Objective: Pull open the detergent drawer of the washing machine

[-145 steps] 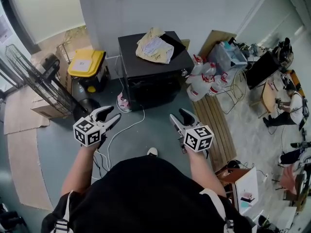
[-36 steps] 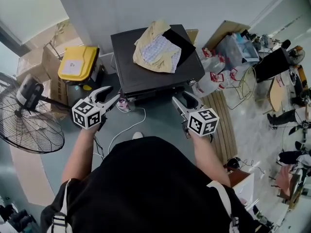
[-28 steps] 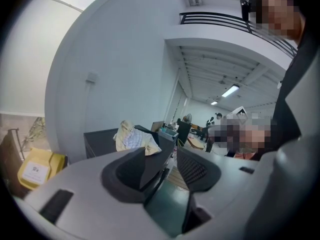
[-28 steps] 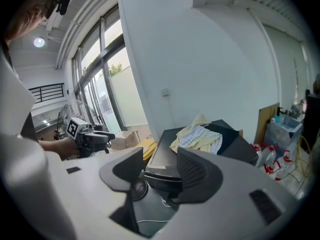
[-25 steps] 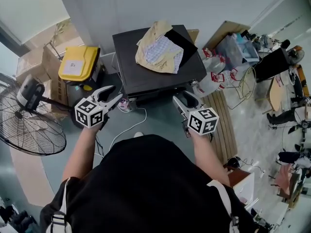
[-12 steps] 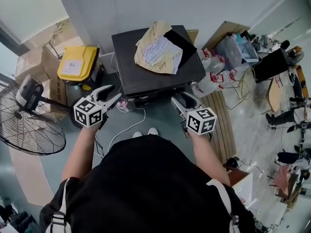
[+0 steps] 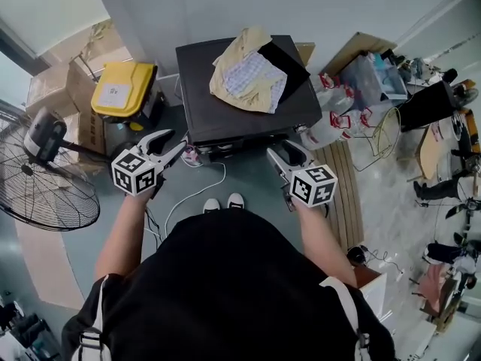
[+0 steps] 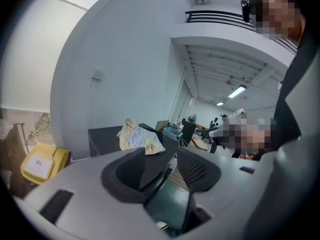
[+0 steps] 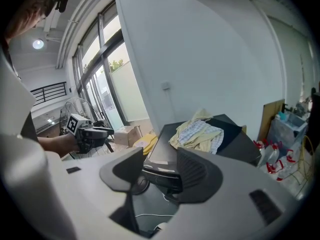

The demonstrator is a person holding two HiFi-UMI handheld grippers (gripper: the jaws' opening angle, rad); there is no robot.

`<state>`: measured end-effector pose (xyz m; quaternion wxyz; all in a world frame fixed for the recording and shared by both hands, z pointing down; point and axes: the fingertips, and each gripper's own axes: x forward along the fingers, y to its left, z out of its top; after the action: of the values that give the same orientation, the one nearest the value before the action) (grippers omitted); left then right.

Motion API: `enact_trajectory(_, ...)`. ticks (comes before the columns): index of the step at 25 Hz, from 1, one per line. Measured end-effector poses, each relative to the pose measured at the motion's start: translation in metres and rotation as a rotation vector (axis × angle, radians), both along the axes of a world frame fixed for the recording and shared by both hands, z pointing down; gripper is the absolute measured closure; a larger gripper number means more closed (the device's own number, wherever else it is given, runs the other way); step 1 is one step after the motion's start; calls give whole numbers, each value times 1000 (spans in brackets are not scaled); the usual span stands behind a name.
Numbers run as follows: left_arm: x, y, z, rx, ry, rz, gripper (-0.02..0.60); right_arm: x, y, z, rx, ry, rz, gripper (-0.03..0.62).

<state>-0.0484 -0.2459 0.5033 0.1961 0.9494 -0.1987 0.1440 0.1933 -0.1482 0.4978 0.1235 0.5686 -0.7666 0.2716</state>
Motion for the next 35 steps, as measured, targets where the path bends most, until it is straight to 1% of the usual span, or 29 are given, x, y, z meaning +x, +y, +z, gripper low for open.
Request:
enact_trajectory(8,0,5,20,-43,-18,-64,376,12,-5,30,-55,-7,-50,378)
enact_trajectory(11,4,5,26,-67,-11,-83,376,18,-9,42,-73,1,-68,378)
enact_trajectory(18,5,4,41,-94,-33,-115,376,17,-16,71,-110,-25,-120,378)
enact_trajectory(28,2,2,82,-149,-108,-127,376,6,-27,108,-175,-45,-175,378)
enact_trajectory(35,2,1,115,-207,-144,-117,376,-5,-31,134,-222,-32,-206,378)
